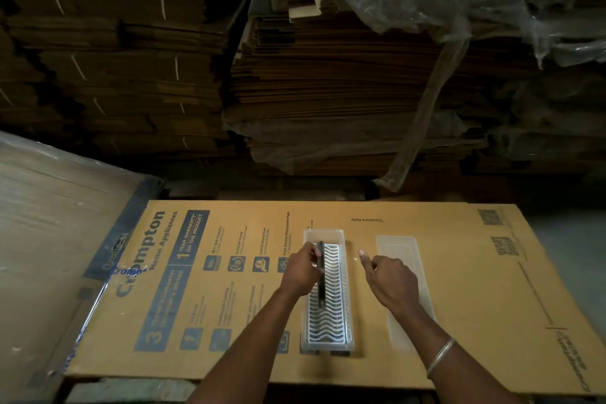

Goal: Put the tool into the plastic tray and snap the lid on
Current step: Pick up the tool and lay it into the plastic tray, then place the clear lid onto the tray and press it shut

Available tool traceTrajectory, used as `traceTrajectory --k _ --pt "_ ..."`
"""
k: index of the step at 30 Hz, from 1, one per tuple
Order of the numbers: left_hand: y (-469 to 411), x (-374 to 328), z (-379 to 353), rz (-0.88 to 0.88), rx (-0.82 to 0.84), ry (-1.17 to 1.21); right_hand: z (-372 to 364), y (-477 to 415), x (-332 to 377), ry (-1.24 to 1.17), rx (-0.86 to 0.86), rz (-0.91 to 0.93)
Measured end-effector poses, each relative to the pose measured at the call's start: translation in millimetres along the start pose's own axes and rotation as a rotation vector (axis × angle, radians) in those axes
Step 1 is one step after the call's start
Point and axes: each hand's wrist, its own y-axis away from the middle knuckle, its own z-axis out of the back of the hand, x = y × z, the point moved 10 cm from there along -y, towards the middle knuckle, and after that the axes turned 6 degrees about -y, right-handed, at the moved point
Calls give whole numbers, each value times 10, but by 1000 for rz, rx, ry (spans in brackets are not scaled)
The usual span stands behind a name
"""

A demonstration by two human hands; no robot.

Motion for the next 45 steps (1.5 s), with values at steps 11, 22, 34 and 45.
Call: traceTrajectory --k 11,22,34,45 --pt "-187 53 -482 60 100 -279 -163 74 -689 -23 63 -184" --pt "-270 28 -582 53 52 -475 -405 83 -1000 -1 118 -251" --pt "-282 34 -577 50 49 -474 -700 129 -1224 53 132 -435" --pt "-117 25 -50 -31 -90 -318 -643 99 -1164 -33 190 -487"
